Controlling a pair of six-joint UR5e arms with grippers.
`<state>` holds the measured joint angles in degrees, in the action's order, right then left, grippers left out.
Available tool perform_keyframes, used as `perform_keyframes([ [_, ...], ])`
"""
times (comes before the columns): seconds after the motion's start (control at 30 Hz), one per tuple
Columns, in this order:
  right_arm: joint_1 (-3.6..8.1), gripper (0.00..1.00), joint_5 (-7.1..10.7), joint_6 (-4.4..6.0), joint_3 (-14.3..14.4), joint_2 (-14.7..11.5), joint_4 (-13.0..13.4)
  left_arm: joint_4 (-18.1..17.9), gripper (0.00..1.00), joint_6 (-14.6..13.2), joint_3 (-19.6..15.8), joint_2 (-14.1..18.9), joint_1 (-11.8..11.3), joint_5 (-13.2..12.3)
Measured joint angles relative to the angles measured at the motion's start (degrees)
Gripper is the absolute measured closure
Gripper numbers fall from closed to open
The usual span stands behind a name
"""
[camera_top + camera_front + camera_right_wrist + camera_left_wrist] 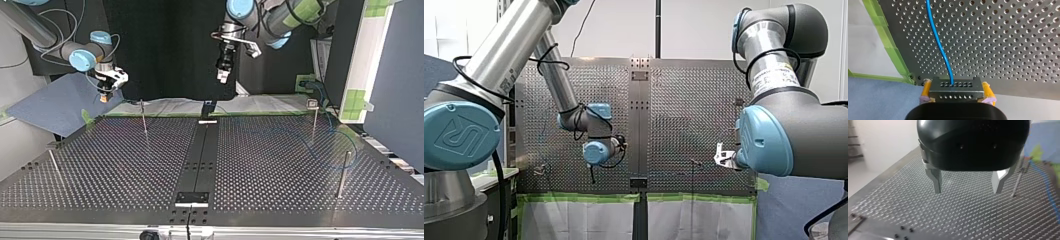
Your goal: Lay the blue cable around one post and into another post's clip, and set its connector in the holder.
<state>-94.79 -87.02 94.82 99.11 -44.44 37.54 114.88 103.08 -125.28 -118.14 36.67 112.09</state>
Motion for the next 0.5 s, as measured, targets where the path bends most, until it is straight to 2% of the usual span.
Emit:
perform_keyframes([
  [0.2,-0.05,1.00,0.00,-0.05,-0.01,0.00,0.12,0.00,0.00,-0.84,-3.07,-0.01,-0.08,-2.36],
  [0.5,-0.11,1.00,0.34,0.00,-0.04,0.00,0.41,-2.15,0.00,-3.13,-7.32,-0.01,-0.24,0.81],
])
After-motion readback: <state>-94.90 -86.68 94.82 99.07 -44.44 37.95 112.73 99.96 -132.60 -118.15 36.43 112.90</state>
